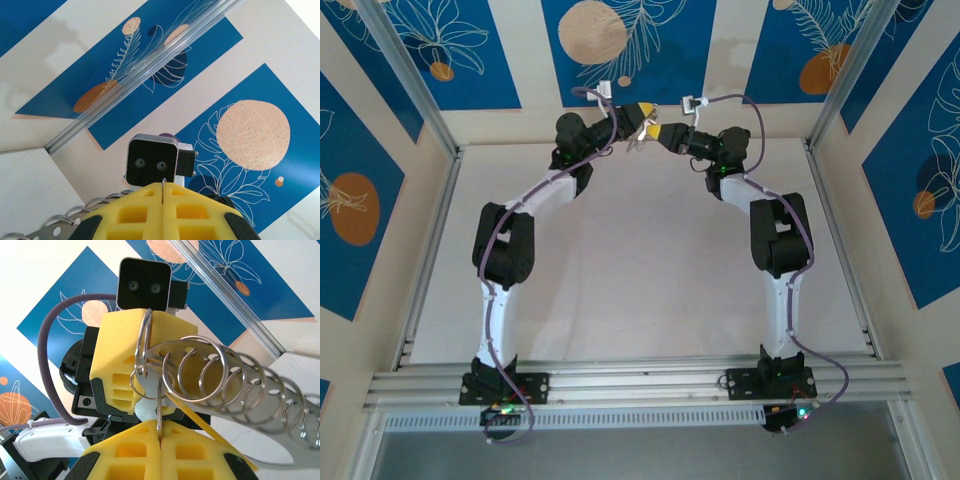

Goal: Put the keys on the keyring

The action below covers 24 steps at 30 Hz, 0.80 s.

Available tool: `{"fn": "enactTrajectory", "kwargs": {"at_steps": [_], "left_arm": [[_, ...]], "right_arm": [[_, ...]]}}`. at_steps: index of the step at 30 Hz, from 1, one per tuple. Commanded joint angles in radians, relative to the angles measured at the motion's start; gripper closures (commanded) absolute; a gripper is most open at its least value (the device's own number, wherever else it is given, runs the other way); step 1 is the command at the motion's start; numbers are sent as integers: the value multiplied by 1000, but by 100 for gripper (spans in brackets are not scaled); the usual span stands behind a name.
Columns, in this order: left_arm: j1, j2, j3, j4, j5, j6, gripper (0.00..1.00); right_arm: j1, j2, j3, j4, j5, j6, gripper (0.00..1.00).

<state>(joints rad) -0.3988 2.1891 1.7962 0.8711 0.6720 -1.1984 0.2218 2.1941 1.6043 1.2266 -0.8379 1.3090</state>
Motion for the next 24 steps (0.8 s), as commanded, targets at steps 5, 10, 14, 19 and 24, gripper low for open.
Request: {"fn": "enactTrajectory", "kwargs": {"at_steps": [5, 10, 14, 19, 24], "left_arm": [[-8, 0, 39, 64, 28, 11, 100], [-8, -2, 28, 73, 36, 24, 100], [-8, -5, 14, 93, 41, 24, 100], [-11, -9, -8, 116, 43, 26, 100], [-17, -23, -30, 124, 44, 42, 100]], "right_arm": [[-40, -65, -115, 15, -31, 15, 64], [-100, -161, -241, 11, -47, -2, 58], [-147, -234, -286, -12, -27, -14, 57], [-144, -290, -229, -171, 40, -81, 57], [-111, -300, -130, -347, 94, -169, 52]]}}
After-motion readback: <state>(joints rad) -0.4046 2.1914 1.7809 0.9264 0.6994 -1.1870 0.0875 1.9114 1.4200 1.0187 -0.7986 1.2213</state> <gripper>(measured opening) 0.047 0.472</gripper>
